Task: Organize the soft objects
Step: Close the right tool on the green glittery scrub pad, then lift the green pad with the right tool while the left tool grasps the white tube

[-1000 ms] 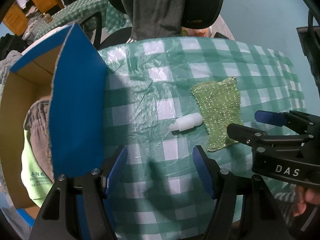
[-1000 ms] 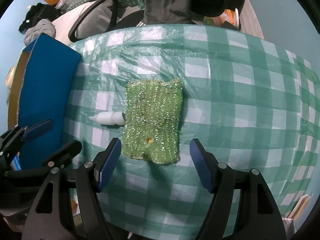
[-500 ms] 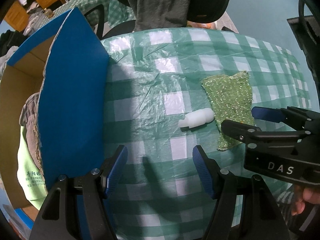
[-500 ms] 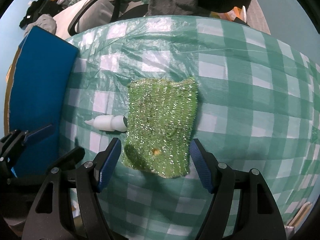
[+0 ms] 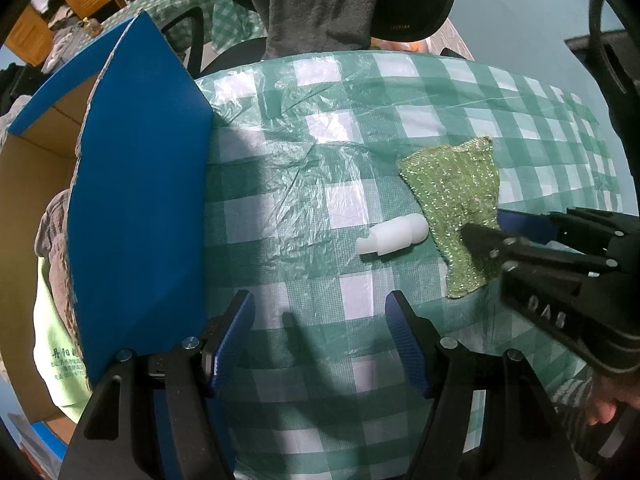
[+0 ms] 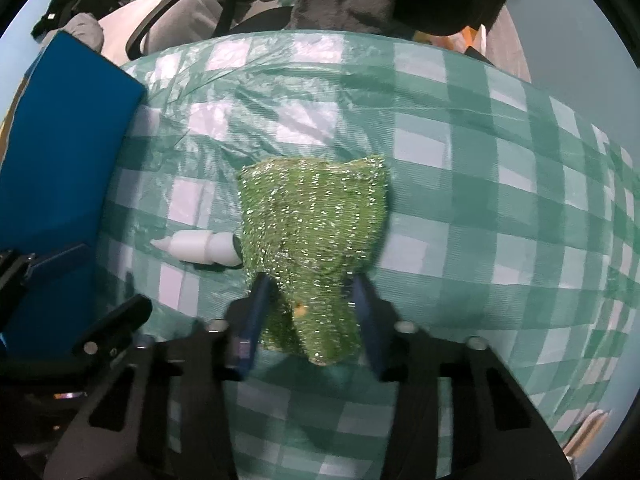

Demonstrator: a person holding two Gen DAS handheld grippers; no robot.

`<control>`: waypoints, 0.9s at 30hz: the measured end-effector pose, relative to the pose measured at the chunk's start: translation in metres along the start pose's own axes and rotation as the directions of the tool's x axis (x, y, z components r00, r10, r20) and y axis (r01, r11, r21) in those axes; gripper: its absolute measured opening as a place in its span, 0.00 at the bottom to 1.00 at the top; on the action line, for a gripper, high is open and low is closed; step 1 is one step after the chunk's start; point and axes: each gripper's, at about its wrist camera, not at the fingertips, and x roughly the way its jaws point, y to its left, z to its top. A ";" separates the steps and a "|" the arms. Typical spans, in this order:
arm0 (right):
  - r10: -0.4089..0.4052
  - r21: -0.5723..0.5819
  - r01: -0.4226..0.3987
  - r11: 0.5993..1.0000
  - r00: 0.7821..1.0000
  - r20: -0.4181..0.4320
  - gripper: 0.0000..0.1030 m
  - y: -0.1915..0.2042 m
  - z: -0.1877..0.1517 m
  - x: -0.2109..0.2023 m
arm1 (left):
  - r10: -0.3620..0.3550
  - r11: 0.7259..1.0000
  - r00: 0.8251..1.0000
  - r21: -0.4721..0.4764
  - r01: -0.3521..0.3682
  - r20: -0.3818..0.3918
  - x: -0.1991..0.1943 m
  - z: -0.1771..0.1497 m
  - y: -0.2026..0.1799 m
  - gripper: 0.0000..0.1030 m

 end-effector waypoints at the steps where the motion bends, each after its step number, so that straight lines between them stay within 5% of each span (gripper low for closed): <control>1: 0.003 0.001 -0.003 1.000 1.000 -0.002 0.16 -0.003 -0.001 -0.001 | -0.001 1.000 1.000 0.000 0.001 -0.001 0.000 0.001 -0.001 0.67; 27: 0.041 0.188 -0.050 0.981 0.998 0.052 0.12 -0.074 -0.036 -0.027 | 0.007 0.988 1.000 0.153 -0.006 -0.011 0.015 0.025 -0.041 0.68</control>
